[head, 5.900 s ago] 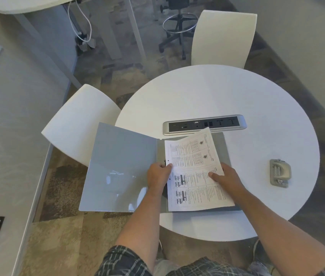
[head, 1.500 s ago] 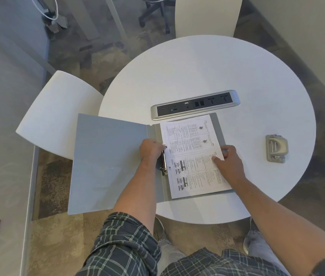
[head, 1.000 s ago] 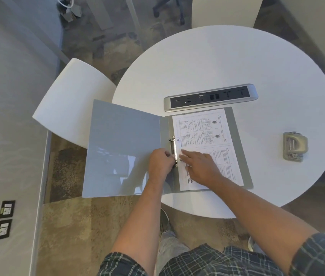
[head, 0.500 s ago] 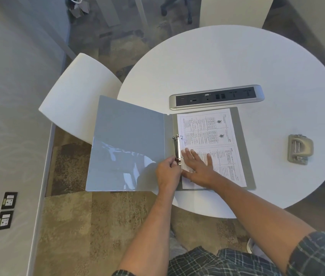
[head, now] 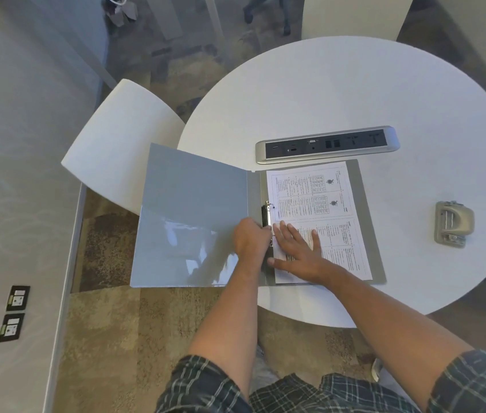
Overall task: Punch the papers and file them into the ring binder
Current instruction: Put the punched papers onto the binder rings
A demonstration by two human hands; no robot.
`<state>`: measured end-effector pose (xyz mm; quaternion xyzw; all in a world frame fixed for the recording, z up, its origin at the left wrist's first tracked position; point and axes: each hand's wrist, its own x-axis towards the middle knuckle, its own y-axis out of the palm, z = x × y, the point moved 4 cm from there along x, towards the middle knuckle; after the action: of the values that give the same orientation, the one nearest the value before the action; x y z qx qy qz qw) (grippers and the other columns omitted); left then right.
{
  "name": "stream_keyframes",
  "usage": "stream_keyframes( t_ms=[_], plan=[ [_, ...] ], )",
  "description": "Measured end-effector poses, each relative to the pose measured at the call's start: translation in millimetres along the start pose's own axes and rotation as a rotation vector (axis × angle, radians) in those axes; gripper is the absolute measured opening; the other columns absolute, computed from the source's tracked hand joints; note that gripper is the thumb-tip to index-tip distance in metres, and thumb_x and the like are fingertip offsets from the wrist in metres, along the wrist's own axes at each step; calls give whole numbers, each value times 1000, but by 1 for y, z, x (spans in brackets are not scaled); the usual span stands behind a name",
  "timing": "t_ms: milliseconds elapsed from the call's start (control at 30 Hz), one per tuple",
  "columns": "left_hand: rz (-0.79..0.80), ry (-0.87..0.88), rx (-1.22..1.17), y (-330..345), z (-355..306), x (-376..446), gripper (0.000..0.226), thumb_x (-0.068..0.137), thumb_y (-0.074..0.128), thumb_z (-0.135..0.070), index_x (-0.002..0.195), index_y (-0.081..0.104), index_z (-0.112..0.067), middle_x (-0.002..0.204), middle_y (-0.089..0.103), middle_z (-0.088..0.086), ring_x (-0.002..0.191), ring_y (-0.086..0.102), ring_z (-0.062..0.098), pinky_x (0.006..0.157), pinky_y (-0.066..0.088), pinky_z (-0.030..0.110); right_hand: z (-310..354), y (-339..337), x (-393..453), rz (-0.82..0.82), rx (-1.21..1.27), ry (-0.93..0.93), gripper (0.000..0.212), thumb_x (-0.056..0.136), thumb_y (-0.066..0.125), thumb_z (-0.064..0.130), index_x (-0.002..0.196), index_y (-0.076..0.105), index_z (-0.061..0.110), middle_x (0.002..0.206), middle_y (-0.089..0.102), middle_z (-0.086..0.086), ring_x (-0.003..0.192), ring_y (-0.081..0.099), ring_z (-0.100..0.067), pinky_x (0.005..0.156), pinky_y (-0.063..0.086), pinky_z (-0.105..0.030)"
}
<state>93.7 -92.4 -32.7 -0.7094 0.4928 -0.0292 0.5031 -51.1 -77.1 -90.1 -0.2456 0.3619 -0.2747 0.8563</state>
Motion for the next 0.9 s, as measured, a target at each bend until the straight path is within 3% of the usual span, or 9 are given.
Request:
stream_keyframes(
  t_ms=[167, 267, 367, 433, 533, 667, 733, 800, 900],
  plan=[
    [67, -27, 148, 0, -14, 15, 16, 76, 74, -18, 87, 70, -7, 84, 74, 10, 82, 71, 30, 53, 44, 27, 1, -3, -5, -30, 62, -13, 91, 94, 35, 75, 159, -17, 39, 167, -22, 15, 152, -23, -4, 116, -29, -51],
    [74, 23, 197, -1, -22, 9, 6, 80, 67, -9, 84, 64, -7, 89, 72, 10, 80, 66, 28, 59, 45, 29, 1, -4, -5, -38, 103, -19, 92, 94, 37, 75, 159, -16, 38, 167, -21, 15, 152, -23, -3, 116, -30, -48],
    [23, 85, 227, 0, -24, 2, 10, 81, 71, -9, 90, 68, -6, 93, 71, 11, 85, 68, 28, 59, 45, 31, -1, -4, -5, -43, 119, -26, 91, 94, 36, 76, 160, -15, 38, 168, -20, 14, 153, -22, -4, 116, -30, -48],
    [-28, 114, 196, 2, -24, 1, 15, 82, 70, -10, 97, 68, -5, 95, 70, 11, 86, 67, 29, 59, 43, 30, 0, -4, -6, -46, 138, -31, 91, 94, 37, 75, 160, -14, 38, 168, -19, 14, 153, -22, -4, 116, -30, -47],
    [-111, 149, 99, 3, -25, -1, 6, 88, 68, -13, 91, 63, -11, 87, 68, 5, 78, 62, 21, 54, 40, 26, 0, -6, -7, -54, 146, -41, 92, 93, 39, 76, 160, -14, 40, 169, -18, 13, 153, -22, -3, 116, -30, -47],
    [-162, 164, -100, 1, -24, -3, 22, 85, 76, -18, 104, 63, -17, 88, 72, -3, 77, 68, 17, 67, 57, 30, -2, -4, -7, -65, 163, -62, 92, 91, 41, 76, 154, -19, 48, 169, -17, 14, 152, -22, -1, 116, -30, -46],
    [-162, 174, -143, 1, -21, -3, 13, 89, 73, -25, 99, 73, -17, 85, 75, -3, 74, 69, 14, 70, 58, 29, -4, -2, -6, -92, 164, -66, 94, 90, 44, 76, 156, -16, 47, 169, -15, 15, 152, -21, 0, 116, -30, -46],
    [-118, 179, -205, 4, -16, -2, 18, 91, 70, -29, 85, 80, -16, 74, 75, -3, 66, 68, 13, 63, 54, 26, -5, 0, -5, -114, 172, -66, 95, 91, 46, 74, 159, -12, 43, 169, -13, 15, 152, -20, 1, 117, -29, -47],
    [-33, 148, -272, 10, -8, -1, 12, 91, 70, -26, 88, 80, -19, 79, 75, -6, 72, 68, 8, 63, 48, 17, -6, 1, -5, -168, 171, -59, 84, 96, 46, 67, 161, -1, 42, 170, -7, 13, 154, -14, -1, 119, -25, -46]
  ],
)
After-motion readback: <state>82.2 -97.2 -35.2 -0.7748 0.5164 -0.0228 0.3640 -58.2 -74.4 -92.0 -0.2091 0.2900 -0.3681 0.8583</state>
